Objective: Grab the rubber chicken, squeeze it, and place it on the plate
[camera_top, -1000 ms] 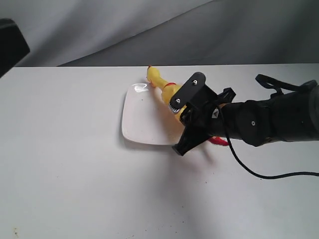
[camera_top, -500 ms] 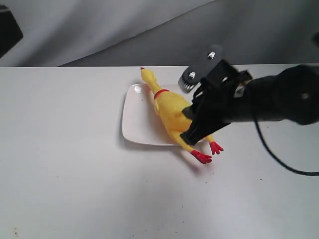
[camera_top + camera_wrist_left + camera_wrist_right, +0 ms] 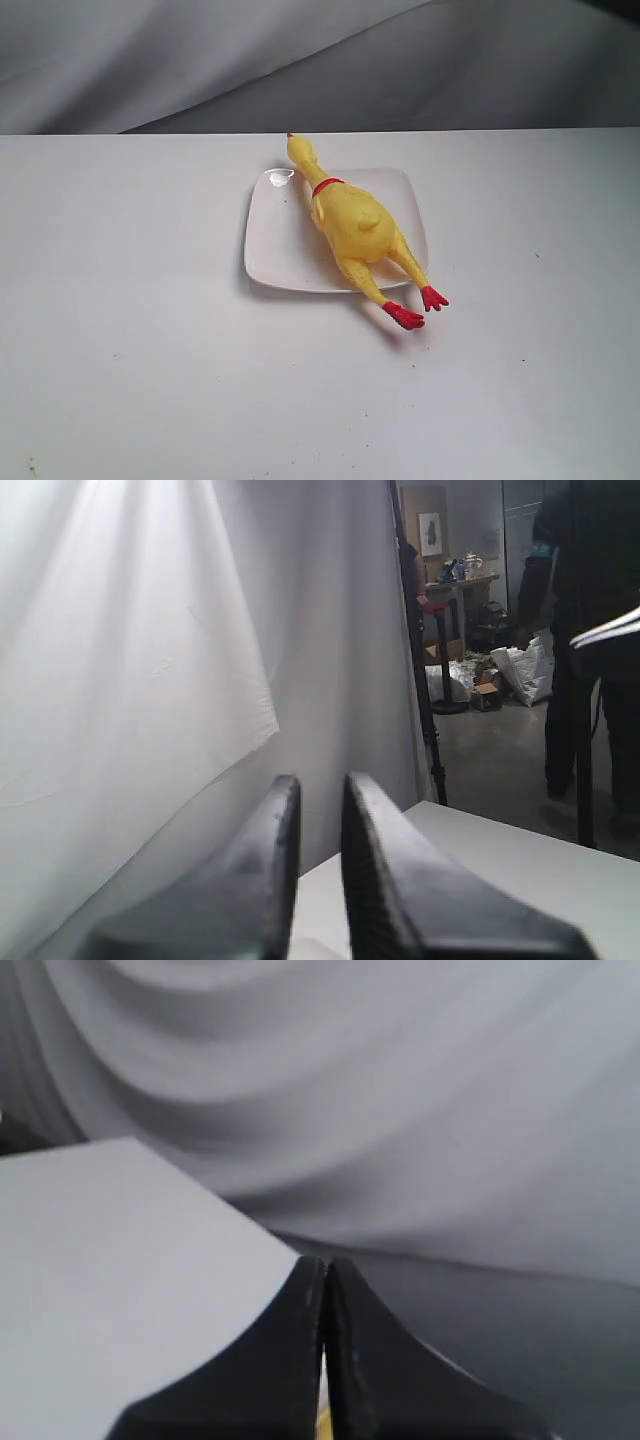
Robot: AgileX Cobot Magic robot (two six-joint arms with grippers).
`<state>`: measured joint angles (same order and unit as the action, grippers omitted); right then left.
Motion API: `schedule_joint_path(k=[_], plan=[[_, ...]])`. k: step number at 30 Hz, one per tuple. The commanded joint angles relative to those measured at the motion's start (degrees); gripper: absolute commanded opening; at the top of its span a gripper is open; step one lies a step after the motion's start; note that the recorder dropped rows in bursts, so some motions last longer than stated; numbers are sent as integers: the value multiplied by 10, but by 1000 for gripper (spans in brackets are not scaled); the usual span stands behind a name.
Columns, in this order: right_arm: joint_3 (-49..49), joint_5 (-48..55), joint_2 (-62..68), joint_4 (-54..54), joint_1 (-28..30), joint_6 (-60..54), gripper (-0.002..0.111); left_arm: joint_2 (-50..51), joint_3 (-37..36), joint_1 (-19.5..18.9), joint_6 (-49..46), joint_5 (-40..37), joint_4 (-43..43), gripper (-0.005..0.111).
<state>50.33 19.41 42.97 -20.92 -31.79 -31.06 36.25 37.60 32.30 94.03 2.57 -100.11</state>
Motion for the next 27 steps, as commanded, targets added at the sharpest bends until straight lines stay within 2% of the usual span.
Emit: schedule_joint_path(k=[1, 19, 22, 24, 27], plan=[[1, 6, -87, -9, 4, 4, 0, -2, -2, 3, 2, 16, 2, 1], [1, 6, -316, -13, 12, 5, 0, -2, -2, 3, 2, 17, 2, 1], [1, 7, -328, -16, 70, 5, 0, -2, -2, 3, 2, 17, 2, 1], [1, -3, -328, -28, 139, 11, 0, -2, -2, 3, 2, 17, 2, 1], [-6, 25, -328, -23, 242, 122, 0, -2, -2, 3, 2, 17, 2, 1]])
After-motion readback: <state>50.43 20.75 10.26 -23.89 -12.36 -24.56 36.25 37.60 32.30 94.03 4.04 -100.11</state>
